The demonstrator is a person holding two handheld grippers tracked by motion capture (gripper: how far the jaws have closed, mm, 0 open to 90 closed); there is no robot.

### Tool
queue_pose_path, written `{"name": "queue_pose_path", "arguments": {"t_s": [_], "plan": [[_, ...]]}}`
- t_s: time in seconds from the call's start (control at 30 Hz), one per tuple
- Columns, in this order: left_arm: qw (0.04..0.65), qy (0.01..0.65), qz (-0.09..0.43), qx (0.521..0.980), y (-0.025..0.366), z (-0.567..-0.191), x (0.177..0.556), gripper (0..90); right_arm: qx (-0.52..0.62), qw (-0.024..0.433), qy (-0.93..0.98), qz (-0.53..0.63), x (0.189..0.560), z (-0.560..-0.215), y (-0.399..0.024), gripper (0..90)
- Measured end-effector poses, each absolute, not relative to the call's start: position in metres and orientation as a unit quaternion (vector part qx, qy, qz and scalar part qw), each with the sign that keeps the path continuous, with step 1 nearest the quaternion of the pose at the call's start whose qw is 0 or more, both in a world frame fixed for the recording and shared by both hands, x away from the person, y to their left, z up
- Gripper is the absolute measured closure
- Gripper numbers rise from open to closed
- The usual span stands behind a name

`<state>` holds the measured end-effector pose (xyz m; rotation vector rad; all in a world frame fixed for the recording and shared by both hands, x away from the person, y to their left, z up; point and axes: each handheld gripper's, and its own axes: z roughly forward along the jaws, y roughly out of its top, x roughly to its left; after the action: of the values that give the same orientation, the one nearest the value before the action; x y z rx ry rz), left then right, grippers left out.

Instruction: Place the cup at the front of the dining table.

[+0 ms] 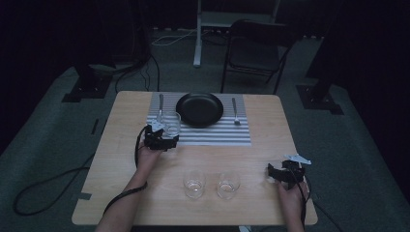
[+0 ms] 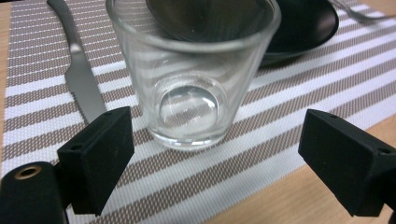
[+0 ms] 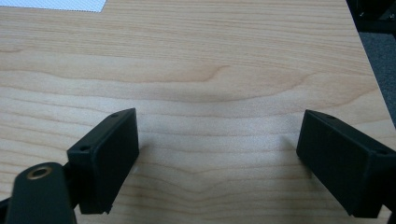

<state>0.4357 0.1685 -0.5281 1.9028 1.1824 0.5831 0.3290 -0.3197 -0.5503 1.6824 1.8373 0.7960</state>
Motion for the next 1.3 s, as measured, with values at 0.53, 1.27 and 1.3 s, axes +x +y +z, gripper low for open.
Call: {"name": "queue_pose_path", "arguments": {"t_s": [0.53,1.27,1.3], "plan": [[0.401,0.465,0.219,0.759,0.177,-0.528,0.418,11.1,0.621,0.26,0.679,0.294,0.329,-0.55,-0.32,12.4],[0.391,0.459,0.243,0.76,0.202,-0.523,0.387,11.1,0.621,0.26,0.679,0.294,0.329,-0.55,-0.32,12.4],[0.391,0.458,0.244,0.76,0.203,-0.523,0.386,11.1,0.621,0.26,0.678,0.294,0.329,-0.55,-0.32,12.4]]}}
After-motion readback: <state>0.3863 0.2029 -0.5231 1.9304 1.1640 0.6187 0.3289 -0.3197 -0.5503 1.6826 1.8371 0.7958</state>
